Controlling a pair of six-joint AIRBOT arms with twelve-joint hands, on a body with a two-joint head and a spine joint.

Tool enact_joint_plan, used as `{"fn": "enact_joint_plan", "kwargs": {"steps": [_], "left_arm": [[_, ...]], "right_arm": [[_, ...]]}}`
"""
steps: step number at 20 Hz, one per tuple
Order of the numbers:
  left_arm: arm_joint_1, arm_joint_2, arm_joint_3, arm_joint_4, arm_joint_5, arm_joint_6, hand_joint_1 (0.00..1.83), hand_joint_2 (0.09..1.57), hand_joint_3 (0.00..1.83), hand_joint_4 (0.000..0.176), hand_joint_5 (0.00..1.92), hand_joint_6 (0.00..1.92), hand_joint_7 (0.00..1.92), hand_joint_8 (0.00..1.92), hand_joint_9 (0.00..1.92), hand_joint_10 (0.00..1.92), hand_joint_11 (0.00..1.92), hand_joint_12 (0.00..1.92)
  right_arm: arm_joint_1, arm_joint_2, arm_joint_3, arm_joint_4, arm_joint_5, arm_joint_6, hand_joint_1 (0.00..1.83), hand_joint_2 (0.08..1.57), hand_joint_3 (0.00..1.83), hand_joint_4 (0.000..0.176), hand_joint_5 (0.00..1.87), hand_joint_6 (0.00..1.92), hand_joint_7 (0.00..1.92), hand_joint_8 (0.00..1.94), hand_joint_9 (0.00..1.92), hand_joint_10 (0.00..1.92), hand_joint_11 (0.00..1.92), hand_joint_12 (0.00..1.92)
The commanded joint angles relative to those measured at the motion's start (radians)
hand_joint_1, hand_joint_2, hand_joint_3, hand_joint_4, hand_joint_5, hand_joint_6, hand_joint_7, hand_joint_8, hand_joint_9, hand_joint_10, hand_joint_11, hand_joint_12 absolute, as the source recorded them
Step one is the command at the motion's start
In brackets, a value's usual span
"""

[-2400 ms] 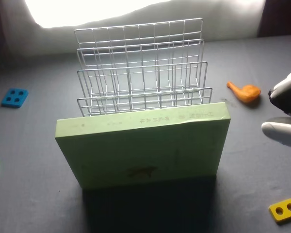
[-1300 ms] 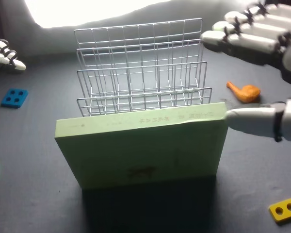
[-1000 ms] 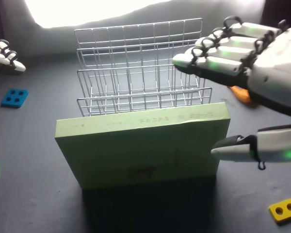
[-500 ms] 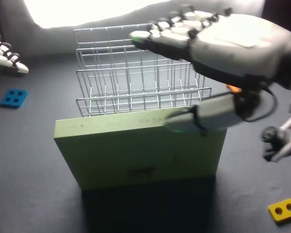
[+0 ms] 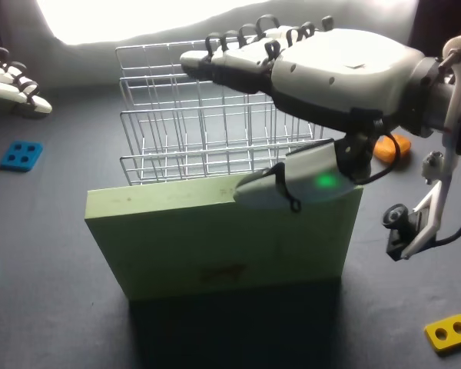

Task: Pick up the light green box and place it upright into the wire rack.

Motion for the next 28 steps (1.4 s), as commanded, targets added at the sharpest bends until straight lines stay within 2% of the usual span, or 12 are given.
{"fn": "enact_joint_plan", "kwargs": {"steps": [1,3,6,8,14,16,17,18,21,25,27,28], "left_arm": [[-0.011,0.003,0.004,0.010,0.079,0.004,0.33,1.42,0.00,0.001,0.08,0.00,0.05,0.00,0.04,0.00,0.00,0.34],[-0.011,0.003,0.004,0.010,0.079,0.004,0.30,1.42,0.01,0.003,0.05,0.00,0.04,0.00,0.04,0.00,0.00,0.33],[-0.011,0.002,0.004,0.010,0.079,0.004,0.35,1.42,0.00,0.000,0.07,0.00,0.06,0.00,0.05,0.00,0.00,0.34],[-0.011,0.002,0.004,0.010,0.078,0.004,0.37,1.41,0.00,0.000,0.07,0.00,0.07,0.00,0.05,0.00,0.00,0.26],[-0.010,0.002,0.003,0.010,0.078,0.004,0.35,1.42,0.00,0.000,0.07,0.00,0.09,0.01,0.09,0.01,0.00,0.30],[-0.010,0.002,0.002,0.010,0.078,0.004,0.36,1.41,0.00,0.000,0.07,0.00,0.08,0.00,0.08,0.01,0.00,0.32],[-0.009,0.001,0.002,0.010,0.078,0.004,0.39,1.41,0.00,0.000,0.05,0.00,0.06,0.00,0.06,0.00,0.00,0.29],[-0.008,0.001,0.002,0.010,0.078,0.004,0.38,1.42,0.00,0.000,0.05,0.00,0.07,0.01,0.07,0.01,0.00,0.29],[-0.007,0.001,0.002,0.010,0.078,0.004,0.38,1.42,0.00,0.000,0.06,0.01,0.07,0.00,0.06,0.00,0.00,0.28],[-0.007,0.001,0.002,0.010,0.078,0.004,0.38,1.41,0.00,0.000,0.07,0.00,0.07,0.00,0.05,0.00,0.00,0.28],[-0.007,0.001,0.002,0.010,0.078,0.004,0.40,1.41,0.00,0.000,0.08,0.00,0.06,0.00,0.05,0.00,0.00,0.24],[-0.007,0.001,0.002,0.010,0.078,0.004,0.43,1.40,0.00,0.000,0.09,0.01,0.07,0.00,0.06,0.00,0.00,0.28]], "right_arm": [[0.026,0.008,-0.002,-0.033,0.092,0.020,0.73,1.00,0.00,0.000,0.07,0.00,0.17,0.01,0.13,0.00,0.00,0.44],[0.067,0.014,0.003,-0.037,0.043,0.047,0.73,1.01,0.00,0.000,0.06,0.00,0.16,0.00,0.12,0.00,0.00,0.42],[0.099,0.008,0.009,-0.005,-0.006,0.048,0.83,1.02,0.00,0.000,0.07,0.01,0.16,0.00,0.12,0.00,0.00,0.41],[0.094,-0.008,0.020,0.003,-0.023,0.048,0.80,1.03,0.00,0.000,0.06,0.00,0.14,0.00,0.10,0.00,0.00,0.33],[0.082,-0.070,0.099,0.067,-0.064,0.049,0.78,1.01,0.00,0.000,0.05,0.00,0.14,0.00,0.09,0.00,0.00,0.32],[0.077,-0.084,0.107,0.083,-0.087,0.049,0.80,1.00,0.00,0.000,0.06,0.00,0.15,0.00,0.11,0.00,0.00,0.35],[0.072,-0.089,0.107,0.104,-0.104,0.050,0.83,1.02,0.00,0.000,0.02,0.00,0.11,0.00,0.08,0.00,0.00,0.22],[0.062,-0.095,0.107,0.123,-0.120,0.050,0.82,1.01,0.00,0.000,0.03,0.00,0.12,0.00,0.09,0.00,0.00,0.20],[0.047,-0.100,0.107,0.131,-0.126,0.050,0.78,1.01,0.00,0.000,0.01,0.00,0.11,0.00,0.08,0.00,0.00,0.23],[0.033,-0.102,0.107,0.146,-0.161,0.050,0.85,1.01,0.00,0.000,0.05,0.01,0.11,0.00,0.09,0.00,0.00,0.26],[0.024,-0.105,0.109,0.142,-0.170,0.050,0.80,1.01,0.00,0.000,0.02,0.00,0.11,0.00,0.08,0.00,0.00,0.23],[0.020,-0.107,0.112,0.137,-0.171,0.050,0.81,1.01,0.00,0.000,0.01,0.00,0.11,0.00,0.08,0.00,0.00,0.23]]}}
